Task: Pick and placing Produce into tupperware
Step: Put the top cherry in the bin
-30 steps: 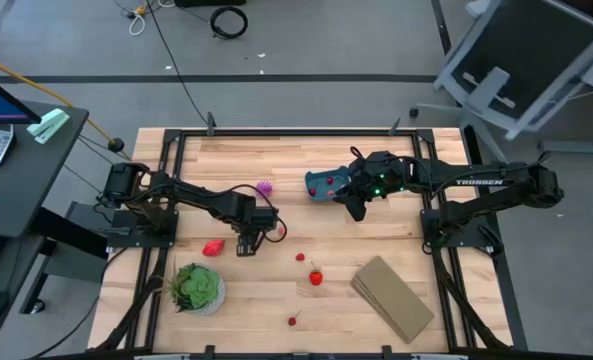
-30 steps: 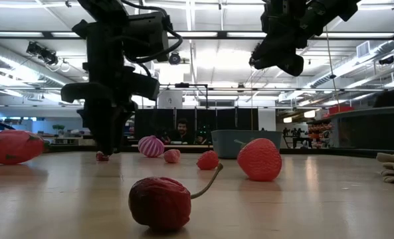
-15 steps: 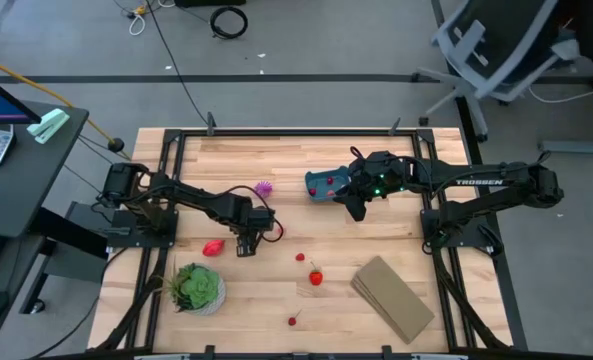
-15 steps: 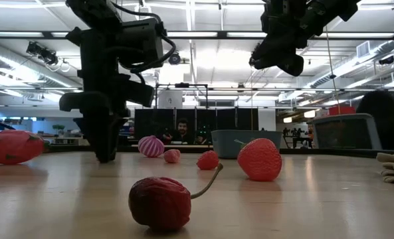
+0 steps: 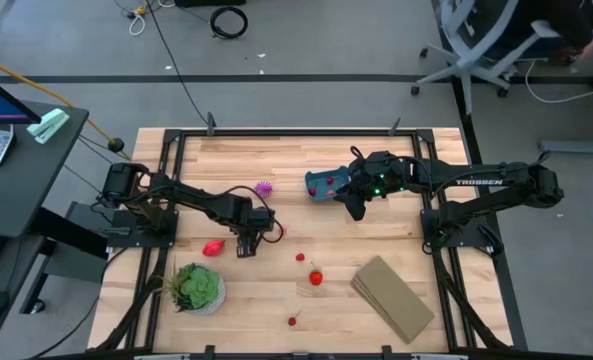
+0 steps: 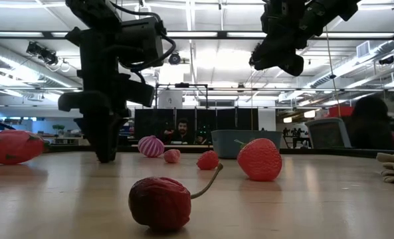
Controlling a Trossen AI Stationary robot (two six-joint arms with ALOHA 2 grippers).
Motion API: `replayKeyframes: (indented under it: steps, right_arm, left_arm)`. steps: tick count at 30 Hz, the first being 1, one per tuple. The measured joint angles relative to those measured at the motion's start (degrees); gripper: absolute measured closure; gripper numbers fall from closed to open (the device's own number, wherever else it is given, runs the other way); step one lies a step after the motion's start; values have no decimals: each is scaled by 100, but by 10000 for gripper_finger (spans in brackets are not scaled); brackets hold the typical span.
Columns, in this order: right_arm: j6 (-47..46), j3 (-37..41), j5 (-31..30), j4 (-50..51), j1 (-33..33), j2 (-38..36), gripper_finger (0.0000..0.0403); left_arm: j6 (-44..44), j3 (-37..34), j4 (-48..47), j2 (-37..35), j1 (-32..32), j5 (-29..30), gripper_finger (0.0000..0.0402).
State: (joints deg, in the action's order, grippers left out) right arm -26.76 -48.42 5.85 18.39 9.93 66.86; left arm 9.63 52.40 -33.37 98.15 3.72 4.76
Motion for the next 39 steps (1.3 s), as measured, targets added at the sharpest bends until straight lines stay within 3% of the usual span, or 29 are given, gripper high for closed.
replayKeyframes:
  steps: [10, 14, 19, 26, 31, 35, 39]
  right_arm:
    - [-4, 0, -4, 0, 0, -1, 274]
    - [-4, 0, -7, 0, 0, -1, 274]
    - [-347, 0, -50, 156, 0, -2, 274]
    - [-1893, 0, 226, 2152, -270, -21, 277]
    - [-2496, 7, -44, 3336, -817, -23, 278]
    - [-2865, 7, -559, 3257, -1154, -23, 279]
    - [-3060, 7, -953, 3008, -1298, -21, 279]
  left_arm:
    - [23, 4, 84, 9, -2, 41, 390]
    - [26, 211, -7, 30, -2, 24, 392]
    - [-79, 1054, -377, 11, -12, 19, 395]
    - [-575, 2519, -408, 9, -388, 137, 398]
    - [-501, 2954, 576, 13, -1120, 128, 398]
    - [61, 2955, 1748, 65, -1739, -559, 398]
    - [507, 2956, 2775, 388, -2048, -780, 398]
